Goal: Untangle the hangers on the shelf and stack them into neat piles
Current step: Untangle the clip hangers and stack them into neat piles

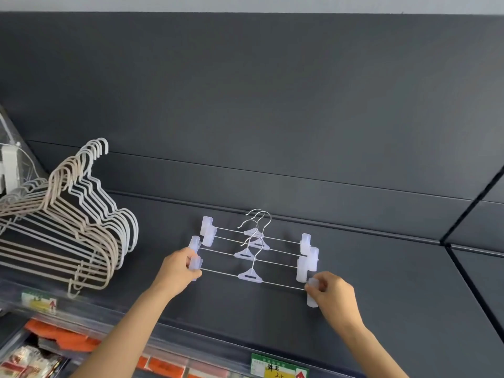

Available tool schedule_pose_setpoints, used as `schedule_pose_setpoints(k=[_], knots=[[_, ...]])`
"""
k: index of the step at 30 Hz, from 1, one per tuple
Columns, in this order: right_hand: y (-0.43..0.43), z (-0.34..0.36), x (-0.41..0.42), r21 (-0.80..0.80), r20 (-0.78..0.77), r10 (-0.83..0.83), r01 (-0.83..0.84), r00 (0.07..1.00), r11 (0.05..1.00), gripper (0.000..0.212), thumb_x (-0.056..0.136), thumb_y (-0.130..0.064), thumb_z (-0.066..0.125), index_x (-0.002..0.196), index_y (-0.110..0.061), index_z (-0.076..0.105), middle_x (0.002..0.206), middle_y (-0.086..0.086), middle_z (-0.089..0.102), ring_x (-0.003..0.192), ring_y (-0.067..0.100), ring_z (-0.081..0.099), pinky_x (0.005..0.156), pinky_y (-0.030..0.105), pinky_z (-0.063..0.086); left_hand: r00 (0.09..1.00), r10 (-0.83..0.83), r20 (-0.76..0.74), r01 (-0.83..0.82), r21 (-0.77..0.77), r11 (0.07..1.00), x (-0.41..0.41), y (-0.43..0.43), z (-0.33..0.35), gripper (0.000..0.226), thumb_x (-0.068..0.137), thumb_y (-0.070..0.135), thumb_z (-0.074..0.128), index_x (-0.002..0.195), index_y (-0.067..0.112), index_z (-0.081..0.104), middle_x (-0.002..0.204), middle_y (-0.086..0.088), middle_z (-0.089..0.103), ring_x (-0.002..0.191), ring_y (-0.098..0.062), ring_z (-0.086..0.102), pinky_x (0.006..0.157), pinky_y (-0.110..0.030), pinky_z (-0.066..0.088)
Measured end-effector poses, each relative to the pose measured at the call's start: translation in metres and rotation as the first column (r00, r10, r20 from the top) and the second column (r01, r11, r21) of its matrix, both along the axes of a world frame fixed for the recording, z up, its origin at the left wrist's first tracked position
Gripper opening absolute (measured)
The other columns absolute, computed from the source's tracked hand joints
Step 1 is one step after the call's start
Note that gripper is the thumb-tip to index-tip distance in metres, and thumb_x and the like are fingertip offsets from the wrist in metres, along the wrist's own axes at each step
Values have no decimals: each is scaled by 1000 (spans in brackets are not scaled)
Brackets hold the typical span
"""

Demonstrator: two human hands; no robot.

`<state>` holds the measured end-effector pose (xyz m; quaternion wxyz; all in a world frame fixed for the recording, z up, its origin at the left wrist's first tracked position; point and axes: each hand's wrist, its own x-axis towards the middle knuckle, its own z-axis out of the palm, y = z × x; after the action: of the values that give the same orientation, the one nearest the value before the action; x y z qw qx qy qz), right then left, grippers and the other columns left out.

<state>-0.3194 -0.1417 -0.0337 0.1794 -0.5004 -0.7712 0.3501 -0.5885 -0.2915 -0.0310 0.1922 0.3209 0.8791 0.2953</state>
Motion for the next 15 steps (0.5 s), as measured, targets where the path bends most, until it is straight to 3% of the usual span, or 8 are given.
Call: schedule_pose_setpoints(k=[4, 7, 9, 13, 15], knots=[[-3, 3, 2, 8, -20, 1, 0, 1000, 1000, 11, 87, -20, 60, 86, -10, 64, 82, 8, 64, 72, 20, 56, 58, 21, 41, 999, 3, -39, -4, -25, 1000, 4, 0, 0, 36, 77, 12, 68, 109, 10, 53, 100, -6, 60, 90, -24, 57, 71, -28, 47], [-4, 3, 10, 55, 1, 14, -14, 1000, 998, 16, 88, -23, 60, 95, -10, 63, 90, 8, 63, 80, 23, 59, 68, 27, 46, 975, 16, -223, -21, -20, 1000, 15, 4, 5, 42, 81, 21, 66, 119, 12, 51, 115, -8, 53, 107, -27, 49, 80, -39, 49], [-6, 3, 20, 104, 61, 28, -35, 998, 994, 21, 88, -25, 59, 104, -12, 60, 98, 6, 60, 84, 20, 58, 72, 26, 47, 951, -15, -308, 14, -5, 1000, 30, 11, 9, 41, 84, 24, 62, 122, 13, 51, 124, -7, 52, 116, -26, 44, 84, -40, 48], [-5, 5, 48, 207, 172, 81, -117, 982, 971, 43, 92, -31, 51, 132, -16, 46, 128, 0, 52, 119, 19, 48, 91, 24, 42, 921, -151, -359, 160, -5, 987, 69, 32, 14, 37, 89, 28, 57, 123, 17, 51, 125, 0, 56, 119, -20, 47, 91, -33, 43], [-2, 8, 69, 257, 255, 87, -154, 963, 954, 44, 94, -33, 46, 135, -18, 41, 131, -1, 50, 120, 18, 45, 93, 25, 42, 888, -237, -393, 245, -32, 969, 91, 44, 16, 34, 90, 29, 54, 122, 18, 51, 124, 2, 56, 117, -18, 48, 90, -31, 42]])
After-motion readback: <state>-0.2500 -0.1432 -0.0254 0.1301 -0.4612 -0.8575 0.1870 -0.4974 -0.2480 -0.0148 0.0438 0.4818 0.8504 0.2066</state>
